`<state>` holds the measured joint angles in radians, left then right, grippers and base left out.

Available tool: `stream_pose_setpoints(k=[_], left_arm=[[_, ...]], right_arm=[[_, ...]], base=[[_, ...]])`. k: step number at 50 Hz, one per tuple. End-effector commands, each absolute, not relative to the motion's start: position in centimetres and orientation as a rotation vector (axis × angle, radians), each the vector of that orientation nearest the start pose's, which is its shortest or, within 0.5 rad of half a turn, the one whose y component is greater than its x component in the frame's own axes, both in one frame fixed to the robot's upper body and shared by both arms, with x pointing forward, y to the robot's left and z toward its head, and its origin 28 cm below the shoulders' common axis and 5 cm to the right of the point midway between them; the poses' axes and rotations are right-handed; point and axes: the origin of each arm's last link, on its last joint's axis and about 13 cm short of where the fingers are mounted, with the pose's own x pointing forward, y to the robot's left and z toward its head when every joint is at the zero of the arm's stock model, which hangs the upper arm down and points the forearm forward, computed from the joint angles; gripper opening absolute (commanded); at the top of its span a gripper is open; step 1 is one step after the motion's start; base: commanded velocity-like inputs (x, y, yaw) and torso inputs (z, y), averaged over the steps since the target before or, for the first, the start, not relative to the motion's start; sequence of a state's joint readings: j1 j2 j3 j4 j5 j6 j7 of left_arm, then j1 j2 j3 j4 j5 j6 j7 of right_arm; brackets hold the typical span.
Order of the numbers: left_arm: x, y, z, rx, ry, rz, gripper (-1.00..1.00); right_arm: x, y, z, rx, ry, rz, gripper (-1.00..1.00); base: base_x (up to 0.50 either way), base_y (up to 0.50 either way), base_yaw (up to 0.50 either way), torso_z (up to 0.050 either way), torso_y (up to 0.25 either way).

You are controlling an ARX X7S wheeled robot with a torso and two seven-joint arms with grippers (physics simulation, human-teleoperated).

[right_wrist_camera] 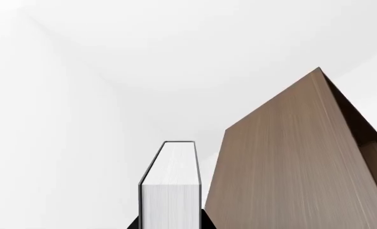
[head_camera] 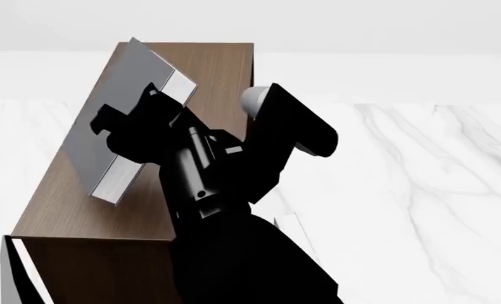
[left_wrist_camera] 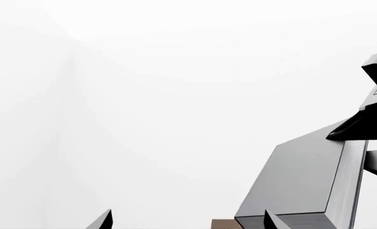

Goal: Pick up the book in the middle and place it on the cabinet shelf.

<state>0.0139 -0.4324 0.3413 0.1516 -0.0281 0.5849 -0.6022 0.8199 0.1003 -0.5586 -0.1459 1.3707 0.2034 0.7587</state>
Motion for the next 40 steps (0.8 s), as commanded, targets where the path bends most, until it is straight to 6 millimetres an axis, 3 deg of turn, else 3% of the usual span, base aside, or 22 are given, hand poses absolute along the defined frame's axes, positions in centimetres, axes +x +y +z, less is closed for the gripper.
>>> stream_pose_setpoints(k=[1,15,40], left_arm=[[19.2,22.5,7.1,0.062,-0.675,0.117,1.00],[18.9,22.7,6.7,0.060,-0.654,0.126,1.00],[19.1,22.9,6.3,0.064,-0.634,0.127,1.00]], right_arm=[[27.9,1.8,23.8,0.850,0.040,0.407,-1.00],[28.4,2.1,22.4,0.869,0.154,0.410,-1.00],[29.0,2.0,21.2,0.860,0.207,0.374,-1.00]], base=[[0.00,0.00,0.00,0.000,0.000],[0.00,0.00,0.00,0.001,0.001],[0.00,0.00,0.00,0.000,0.000]])
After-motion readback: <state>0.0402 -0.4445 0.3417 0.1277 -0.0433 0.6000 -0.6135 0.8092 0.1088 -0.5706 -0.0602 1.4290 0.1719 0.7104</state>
